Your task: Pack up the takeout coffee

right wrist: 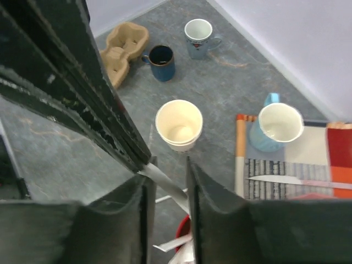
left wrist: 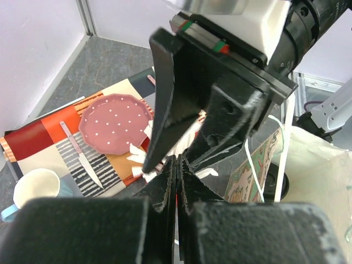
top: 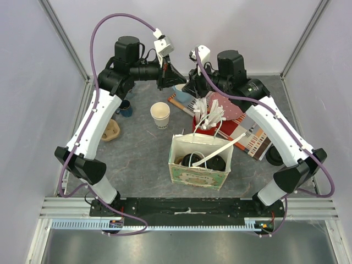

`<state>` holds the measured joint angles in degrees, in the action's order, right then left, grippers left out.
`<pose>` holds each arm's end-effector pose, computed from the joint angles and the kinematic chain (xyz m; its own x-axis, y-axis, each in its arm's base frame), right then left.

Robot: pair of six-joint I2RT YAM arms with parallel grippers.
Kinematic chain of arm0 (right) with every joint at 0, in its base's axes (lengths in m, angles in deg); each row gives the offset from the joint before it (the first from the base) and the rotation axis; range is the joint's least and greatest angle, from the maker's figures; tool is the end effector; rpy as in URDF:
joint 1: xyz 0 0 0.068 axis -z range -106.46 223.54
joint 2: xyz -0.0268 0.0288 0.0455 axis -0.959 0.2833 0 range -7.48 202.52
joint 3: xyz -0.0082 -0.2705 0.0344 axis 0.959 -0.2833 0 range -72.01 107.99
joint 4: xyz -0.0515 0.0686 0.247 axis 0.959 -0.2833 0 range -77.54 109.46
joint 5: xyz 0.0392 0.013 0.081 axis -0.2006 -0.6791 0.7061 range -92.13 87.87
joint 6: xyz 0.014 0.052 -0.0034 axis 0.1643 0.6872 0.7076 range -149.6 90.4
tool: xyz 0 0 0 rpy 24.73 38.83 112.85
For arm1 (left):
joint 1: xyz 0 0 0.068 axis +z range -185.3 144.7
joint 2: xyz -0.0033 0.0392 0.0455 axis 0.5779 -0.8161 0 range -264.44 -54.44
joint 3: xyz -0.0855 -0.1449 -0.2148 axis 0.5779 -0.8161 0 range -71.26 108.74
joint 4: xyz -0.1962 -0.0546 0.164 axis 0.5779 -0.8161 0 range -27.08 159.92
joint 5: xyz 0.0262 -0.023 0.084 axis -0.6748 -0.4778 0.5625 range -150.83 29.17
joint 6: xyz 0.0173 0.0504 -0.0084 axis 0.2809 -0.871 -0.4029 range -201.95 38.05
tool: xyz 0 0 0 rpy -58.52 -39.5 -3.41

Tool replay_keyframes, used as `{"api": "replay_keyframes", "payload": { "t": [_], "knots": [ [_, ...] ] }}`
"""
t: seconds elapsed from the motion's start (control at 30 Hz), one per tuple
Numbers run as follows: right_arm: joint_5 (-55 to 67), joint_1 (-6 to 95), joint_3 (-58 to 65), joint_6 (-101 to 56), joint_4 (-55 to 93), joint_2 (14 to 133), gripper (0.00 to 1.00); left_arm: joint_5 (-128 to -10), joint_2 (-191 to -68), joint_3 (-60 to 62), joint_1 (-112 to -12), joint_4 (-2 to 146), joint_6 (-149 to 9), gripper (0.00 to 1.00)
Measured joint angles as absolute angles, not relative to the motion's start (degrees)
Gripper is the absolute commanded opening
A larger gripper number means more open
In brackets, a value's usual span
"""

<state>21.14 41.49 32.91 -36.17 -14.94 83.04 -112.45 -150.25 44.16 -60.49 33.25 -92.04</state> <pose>0.2851 0.1951 0.4600 -0.1960 -0.2469 -0.9490 -0.8300 0.5571 0.0265 0.3042 -0.1740 0.4867 -0.0964 0.1656 -0.9815 0.9743 0.2174 -0.0590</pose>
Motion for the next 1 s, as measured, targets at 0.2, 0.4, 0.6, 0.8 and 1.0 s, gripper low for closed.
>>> {"api": "replay_keyframes", "payload": {
  "t": [0.2,0.4,0.6,0.8,1.0],
  "knots": [
    [20.8,41.1,32.9,-33.7,-13.7,83.4,0.00,-112.3,-150.2,43.7,-60.5,34.7,-90.9,0.12],
    [19.0,41.6,32.3,-31.4,-13.3,82.1,0.00,-111.7,-149.8,42.9,-60.5,35.4,-89.2,0.66],
    [17.4,43.2,31.8,-29.2,-12.2,80.2,0.00,-110.4,-148.1,39.3,-60.0,35.7,-88.8,0.75],
    [16.2,45.0,31.5,-27.9,-11.4,79.7,0.00,-110.4,-144.6,34.3,-57.3,36.0,-88.8,0.74],
    [15.8,45.6,31.5,-27.4,-11.0,79.7,0.00,-111.7,-140.6,25.6,-51.0,35.3,-92.2,0.63]
  ]
}}
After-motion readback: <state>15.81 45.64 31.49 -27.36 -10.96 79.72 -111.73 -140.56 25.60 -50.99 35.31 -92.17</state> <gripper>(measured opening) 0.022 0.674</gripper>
